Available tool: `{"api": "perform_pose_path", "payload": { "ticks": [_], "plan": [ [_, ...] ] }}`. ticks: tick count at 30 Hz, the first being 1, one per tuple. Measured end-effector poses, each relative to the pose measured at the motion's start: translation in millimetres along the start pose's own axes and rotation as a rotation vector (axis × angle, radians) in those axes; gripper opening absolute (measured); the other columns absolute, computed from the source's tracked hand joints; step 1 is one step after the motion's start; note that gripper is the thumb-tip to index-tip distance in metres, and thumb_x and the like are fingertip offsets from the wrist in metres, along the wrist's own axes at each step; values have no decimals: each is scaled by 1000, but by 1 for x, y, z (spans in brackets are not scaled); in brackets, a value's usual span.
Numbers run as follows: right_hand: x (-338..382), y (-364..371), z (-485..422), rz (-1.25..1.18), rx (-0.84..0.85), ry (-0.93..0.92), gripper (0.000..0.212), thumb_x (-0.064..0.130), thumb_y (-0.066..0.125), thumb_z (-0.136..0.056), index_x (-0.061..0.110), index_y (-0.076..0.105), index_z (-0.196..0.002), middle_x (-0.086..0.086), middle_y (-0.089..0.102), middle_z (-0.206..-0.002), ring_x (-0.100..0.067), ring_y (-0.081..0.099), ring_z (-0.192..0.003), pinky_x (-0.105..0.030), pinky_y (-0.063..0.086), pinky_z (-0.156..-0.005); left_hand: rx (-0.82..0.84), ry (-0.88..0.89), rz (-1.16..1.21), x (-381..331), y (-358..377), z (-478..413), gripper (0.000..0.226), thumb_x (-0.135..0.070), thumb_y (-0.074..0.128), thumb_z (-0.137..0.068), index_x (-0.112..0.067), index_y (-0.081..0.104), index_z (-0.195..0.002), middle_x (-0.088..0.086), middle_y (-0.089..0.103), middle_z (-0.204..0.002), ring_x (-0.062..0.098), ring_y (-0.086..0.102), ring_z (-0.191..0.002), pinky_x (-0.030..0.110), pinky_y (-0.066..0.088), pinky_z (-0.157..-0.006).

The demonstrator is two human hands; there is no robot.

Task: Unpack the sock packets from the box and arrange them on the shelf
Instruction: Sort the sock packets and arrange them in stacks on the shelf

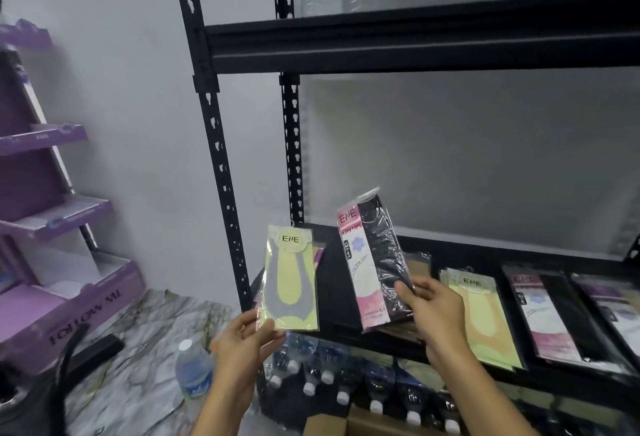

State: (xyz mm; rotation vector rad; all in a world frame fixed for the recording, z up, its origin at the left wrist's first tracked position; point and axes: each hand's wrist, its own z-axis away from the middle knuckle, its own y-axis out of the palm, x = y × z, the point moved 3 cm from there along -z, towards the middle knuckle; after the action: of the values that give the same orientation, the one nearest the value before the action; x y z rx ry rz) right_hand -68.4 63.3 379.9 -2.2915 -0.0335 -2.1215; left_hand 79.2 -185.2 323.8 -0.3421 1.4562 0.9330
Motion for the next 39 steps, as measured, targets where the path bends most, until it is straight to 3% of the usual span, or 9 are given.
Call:
{"api": "perform_pose_path", "payload": {
  "ticks": [3,7,13,17,20,23,30,35,39],
  "plan": [
    [17,-13,14,-84,25,-46,21,7,73,-81,25,63,-79,3,68,-84,-9,64,-81,-24,50,-73,23,46,74,-4,19,12,21,10,58,-89,-1,55,-106,21,66,-90,30,70,-70,32,62,-65],
    [21,-33,20,-184,29,-22,17,7,74,-80,16,68,-92,-4,73,-94,-20,69,-91,-37,54,-86,86,90,130,-9,41,25,18,10,61,-87,2,56,-102,24,67,-85,31,71,-69,37,62,-73],
    [24,-67,26,-263,70,-6,21,8,73,-78,12,68,-98,-5,75,-96,-19,69,-93,-28,48,-76,166,108,169,-15,68,34,21,11,63,-84,-2,59,-101,30,68,-95,37,70,-76,46,58,-85],
    [23,-85,29,-308,113,23,31,12,75,-68,9,68,-99,-7,75,-95,-21,67,-94,-33,47,-89,220,142,141,-18,86,46,22,7,66,-81,0,59,-101,25,72,-93,34,71,-78,36,61,-76],
    [24,-98,32,-294,100,13,36,16,75,-66,9,67,-100,-6,75,-95,-23,67,-98,-33,47,-88,235,154,119,-17,97,54,20,6,68,-80,-1,61,-98,22,74,-93,31,72,-78,30,61,-71],
    [24,-110,33,-292,68,-7,44,23,80,-63,11,67,-103,-7,75,-100,-25,68,-102,-40,48,-95,252,142,111,-13,105,58,19,5,69,-80,-4,61,-95,22,74,-94,34,72,-82,31,61,-72],
    [21,-139,32,-277,-5,-17,27,6,71,-80,12,64,-105,-8,72,-105,-16,67,-92,-23,43,-67,293,111,79,0,125,68,22,4,69,-81,3,60,-101,20,74,-85,31,70,-75,29,61,-68],
    [18,-165,34,-246,-89,-5,22,7,71,-80,14,65,-100,-6,72,-102,-17,66,-95,-26,44,-73,326,74,68,18,149,69,24,-1,74,-75,0,60,-95,24,72,-84,25,70,-68,28,61,-66],
    [14,-191,32,-223,-168,11,28,10,74,-78,14,65,-104,-7,73,-106,-24,66,-102,-35,49,-85,361,50,58,33,170,71,23,2,70,-81,4,60,-101,24,73,-87,29,69,-76,31,62,-71]
  ]
}}
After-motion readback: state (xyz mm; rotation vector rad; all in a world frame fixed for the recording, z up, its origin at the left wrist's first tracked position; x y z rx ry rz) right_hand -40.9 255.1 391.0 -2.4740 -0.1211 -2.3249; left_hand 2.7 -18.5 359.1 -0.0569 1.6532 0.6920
